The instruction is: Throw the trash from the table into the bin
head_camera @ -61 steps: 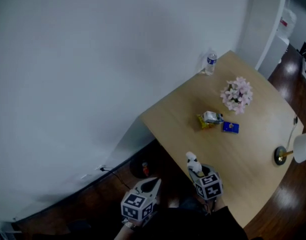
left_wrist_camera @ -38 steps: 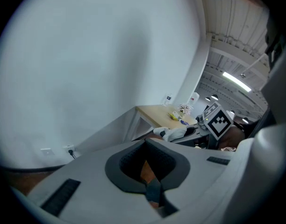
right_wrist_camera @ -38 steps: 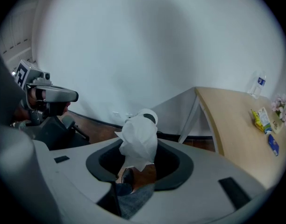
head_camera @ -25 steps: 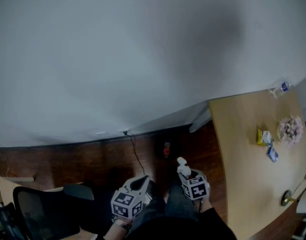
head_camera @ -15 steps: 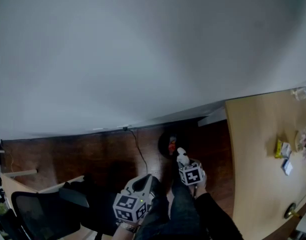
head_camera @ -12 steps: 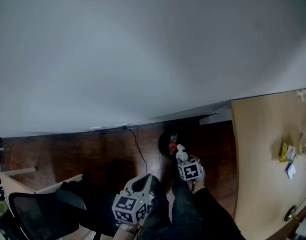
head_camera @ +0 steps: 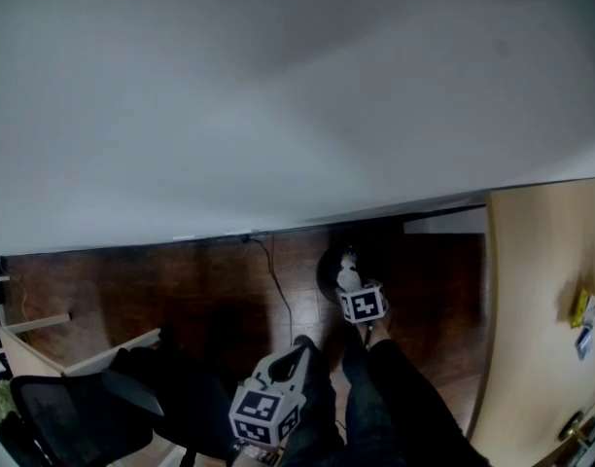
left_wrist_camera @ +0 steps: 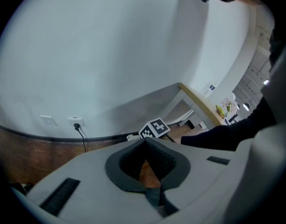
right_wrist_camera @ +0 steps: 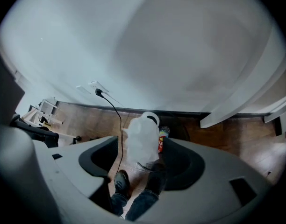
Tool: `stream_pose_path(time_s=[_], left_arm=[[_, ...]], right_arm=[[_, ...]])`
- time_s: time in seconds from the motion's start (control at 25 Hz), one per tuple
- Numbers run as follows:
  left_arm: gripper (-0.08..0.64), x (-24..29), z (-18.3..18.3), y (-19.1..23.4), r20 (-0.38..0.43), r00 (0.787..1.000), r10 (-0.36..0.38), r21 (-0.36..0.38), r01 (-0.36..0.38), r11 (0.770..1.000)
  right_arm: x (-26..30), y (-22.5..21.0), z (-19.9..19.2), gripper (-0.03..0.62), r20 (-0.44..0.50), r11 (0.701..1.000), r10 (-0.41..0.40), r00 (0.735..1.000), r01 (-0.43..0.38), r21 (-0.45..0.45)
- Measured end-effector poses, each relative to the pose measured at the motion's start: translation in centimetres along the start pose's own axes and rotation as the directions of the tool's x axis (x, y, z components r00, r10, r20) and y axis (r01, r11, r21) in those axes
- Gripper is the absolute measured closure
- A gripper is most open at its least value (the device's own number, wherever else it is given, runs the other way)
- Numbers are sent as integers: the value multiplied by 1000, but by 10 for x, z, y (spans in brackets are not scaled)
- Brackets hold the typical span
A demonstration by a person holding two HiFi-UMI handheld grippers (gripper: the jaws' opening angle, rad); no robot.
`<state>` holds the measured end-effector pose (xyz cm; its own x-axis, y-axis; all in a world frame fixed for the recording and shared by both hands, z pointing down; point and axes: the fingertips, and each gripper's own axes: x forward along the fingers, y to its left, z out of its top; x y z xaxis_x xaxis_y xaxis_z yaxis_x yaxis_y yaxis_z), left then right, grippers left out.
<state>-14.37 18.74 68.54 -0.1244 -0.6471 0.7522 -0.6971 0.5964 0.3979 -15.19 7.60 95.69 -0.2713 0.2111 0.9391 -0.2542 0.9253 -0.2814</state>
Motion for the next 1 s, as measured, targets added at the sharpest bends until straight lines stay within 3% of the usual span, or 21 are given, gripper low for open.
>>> stream_pose_path(time_s=[0.24, 0.44, 0.64, 0.84, 1.0], left_arm=[[554, 2, 1, -2, 4, 1000, -18, -3, 18, 1000], [554, -5, 7, -10, 3, 999, -35, 11, 35, 999], [554, -25, 17, -24, 0, 998, -64, 45, 64, 997], [555, -63, 25, -46, -11, 990, -142, 80, 142, 987], [555, -102, 28, -60, -4, 989, -150, 142, 149, 979]], right_arm=[[-7, 18, 6, 287, 34, 999, 52, 998, -52, 2], [-46, 33, 1, 287, 73, 996, 84, 994, -84, -4], [-121, 52, -4, 287, 147, 996, 87, 985, -86, -13], [-213, 77, -19, 288, 193, 996, 88, 977, -91, 5], [-279, 100, -34, 288, 228, 994, 109, 968, -112, -1]])
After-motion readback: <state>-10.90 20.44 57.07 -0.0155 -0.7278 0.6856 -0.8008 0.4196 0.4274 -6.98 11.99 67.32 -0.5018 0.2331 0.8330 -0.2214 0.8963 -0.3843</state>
